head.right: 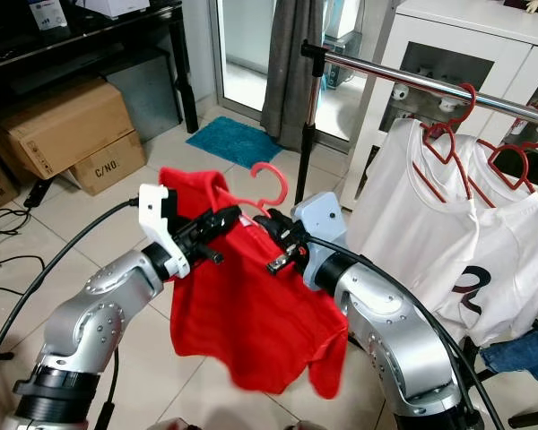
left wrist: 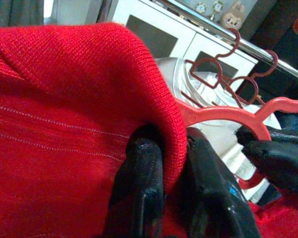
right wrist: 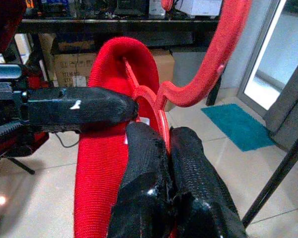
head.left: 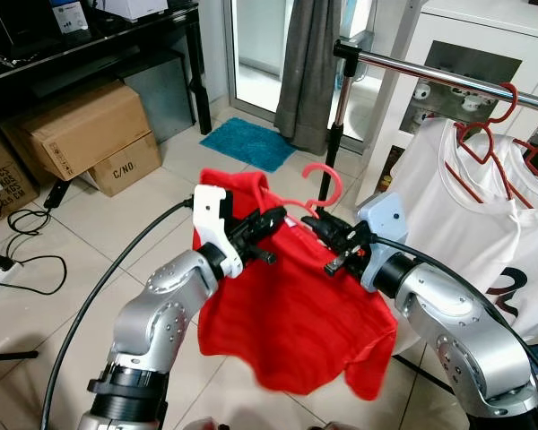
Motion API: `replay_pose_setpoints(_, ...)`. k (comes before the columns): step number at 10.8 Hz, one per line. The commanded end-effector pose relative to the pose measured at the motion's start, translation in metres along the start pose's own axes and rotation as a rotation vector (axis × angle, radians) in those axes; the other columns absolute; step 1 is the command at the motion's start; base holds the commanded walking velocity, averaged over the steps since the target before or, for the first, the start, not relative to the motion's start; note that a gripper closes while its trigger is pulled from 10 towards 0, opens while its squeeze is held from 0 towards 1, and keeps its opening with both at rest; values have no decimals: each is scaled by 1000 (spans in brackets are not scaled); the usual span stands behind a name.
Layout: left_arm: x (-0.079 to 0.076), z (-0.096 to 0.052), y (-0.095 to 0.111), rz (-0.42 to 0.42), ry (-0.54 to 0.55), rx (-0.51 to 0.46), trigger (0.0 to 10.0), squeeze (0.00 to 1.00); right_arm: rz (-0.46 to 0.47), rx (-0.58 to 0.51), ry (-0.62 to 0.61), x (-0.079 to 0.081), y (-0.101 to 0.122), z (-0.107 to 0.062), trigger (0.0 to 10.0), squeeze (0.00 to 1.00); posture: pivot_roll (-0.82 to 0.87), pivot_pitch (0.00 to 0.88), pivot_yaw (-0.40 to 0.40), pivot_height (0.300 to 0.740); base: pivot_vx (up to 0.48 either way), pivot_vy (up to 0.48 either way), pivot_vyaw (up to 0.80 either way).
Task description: Hang hanger
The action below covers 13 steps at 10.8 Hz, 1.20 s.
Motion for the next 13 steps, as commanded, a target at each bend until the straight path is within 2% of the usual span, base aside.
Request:
replay_pose_setpoints(1,-4,-5,25,28,-28,-93,0,0,-4,79,-91,-19,-16,-7,0,0,-107,0,3,740,0,0,0)
replay_pose_setpoints(5,-10,-5,27,27,-66,-101,0,0,5,82,-97,-21,-14,-7,0,0,-107,0,4,740,0,0,0)
replay_pose_setpoints(6,-3,-5,21,71,-22,-62,1451,0,9,78,-91,-20,-13,-6,0,0,-107,0,5,740,0,0,0)
replay_pose_setpoints(7,5,-5,16,127,30,-28,10000,0,13,71,-96,-21,-12,-7,0,0,-107,0,5,740,0,0,0)
replay_pose_setpoints(8,9,-5,17,150,47,-36,10000,1000,17,59,-103,-22,-10,-7,0,0,-107,0,6,740,0,0,0)
replay_pose_setpoints(10,10,-6,14,161,43,-17,10000,1000,23,47,-108,-23,-7,-6,0,0,-107,0,6,740,0,0,0)
replay_pose_setpoints(11,9,-6,11,163,40,-4,10000,0,25,43,-109,-23,-6,-6,0,0,-108,0,7,740,0,0,0)
replay_pose_setpoints(13,7,-5,6,147,34,14,10000,0,28,35,-111,-24,-5,-6,0,0,-107,0,6,740,0,0,0)
Point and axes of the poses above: a point about 5 cm out from each wrist's last joint towards the gripper, its own z axis pointing out of the wrist towards the gripper, its own y axis along the axis of the wrist's last joint, x = y × z, the point moved 5 cm from there along z, pointing out of the wrist towards the gripper, and after that the axes turned 3 degrees about z, right-handed, at the moved point
